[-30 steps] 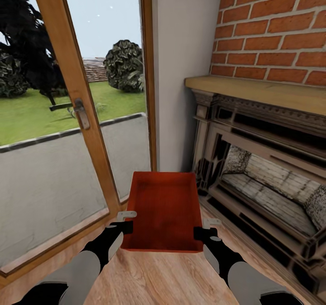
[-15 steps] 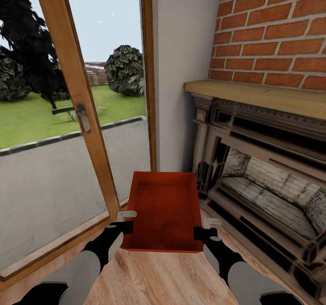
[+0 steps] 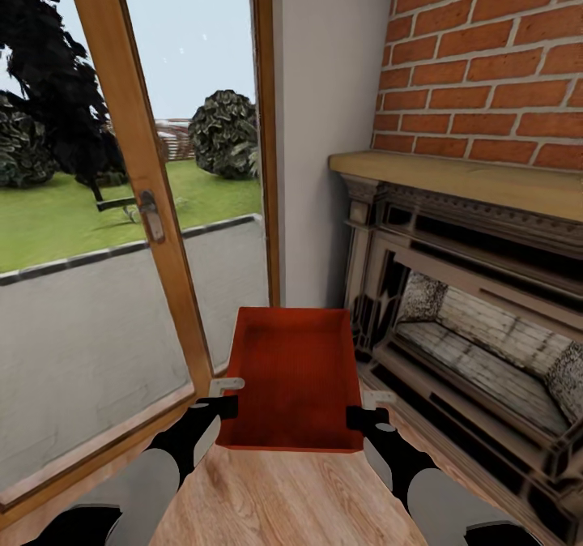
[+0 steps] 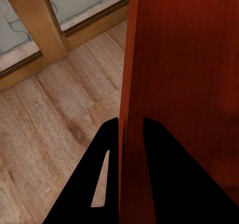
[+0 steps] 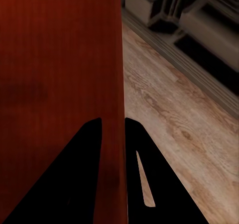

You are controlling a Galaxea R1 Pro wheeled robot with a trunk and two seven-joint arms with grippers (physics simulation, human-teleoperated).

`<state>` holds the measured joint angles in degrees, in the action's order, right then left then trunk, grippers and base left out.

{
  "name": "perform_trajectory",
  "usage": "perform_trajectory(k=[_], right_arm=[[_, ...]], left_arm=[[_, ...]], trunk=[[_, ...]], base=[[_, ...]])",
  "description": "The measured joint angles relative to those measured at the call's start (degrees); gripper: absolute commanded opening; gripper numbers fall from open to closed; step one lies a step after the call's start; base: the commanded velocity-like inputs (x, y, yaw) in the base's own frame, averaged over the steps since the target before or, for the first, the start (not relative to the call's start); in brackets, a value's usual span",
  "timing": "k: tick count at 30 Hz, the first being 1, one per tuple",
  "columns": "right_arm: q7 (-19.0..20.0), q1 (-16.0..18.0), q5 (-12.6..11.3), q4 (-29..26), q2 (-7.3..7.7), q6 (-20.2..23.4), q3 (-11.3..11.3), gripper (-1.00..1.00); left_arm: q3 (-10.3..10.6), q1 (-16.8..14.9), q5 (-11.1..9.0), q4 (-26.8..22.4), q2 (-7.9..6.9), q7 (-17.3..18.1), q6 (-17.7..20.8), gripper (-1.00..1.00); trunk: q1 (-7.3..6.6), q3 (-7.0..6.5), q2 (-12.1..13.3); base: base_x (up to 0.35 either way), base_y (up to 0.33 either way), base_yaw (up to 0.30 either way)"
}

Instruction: Move the two storage containers from the living room to the garage. In the garage, place one container on the floor and stack the other container on top of it (either order is fine).

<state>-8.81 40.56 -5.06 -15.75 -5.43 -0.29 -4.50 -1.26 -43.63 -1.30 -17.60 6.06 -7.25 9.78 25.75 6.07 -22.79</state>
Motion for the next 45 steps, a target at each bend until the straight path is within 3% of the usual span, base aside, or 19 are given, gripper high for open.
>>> perform_trajectory(k=[45], right_arm=[[-0.03,0.0,0.01,-0.01,-0.03,0.0,0.03,-1.0]], left_arm=[[0.05,0.01,0.0,-0.12,-0.02,0.01,0.13,-1.0]], trunk=[[0.0,-4.19,0.01]], base=[[0.0,0.0,0.0]])
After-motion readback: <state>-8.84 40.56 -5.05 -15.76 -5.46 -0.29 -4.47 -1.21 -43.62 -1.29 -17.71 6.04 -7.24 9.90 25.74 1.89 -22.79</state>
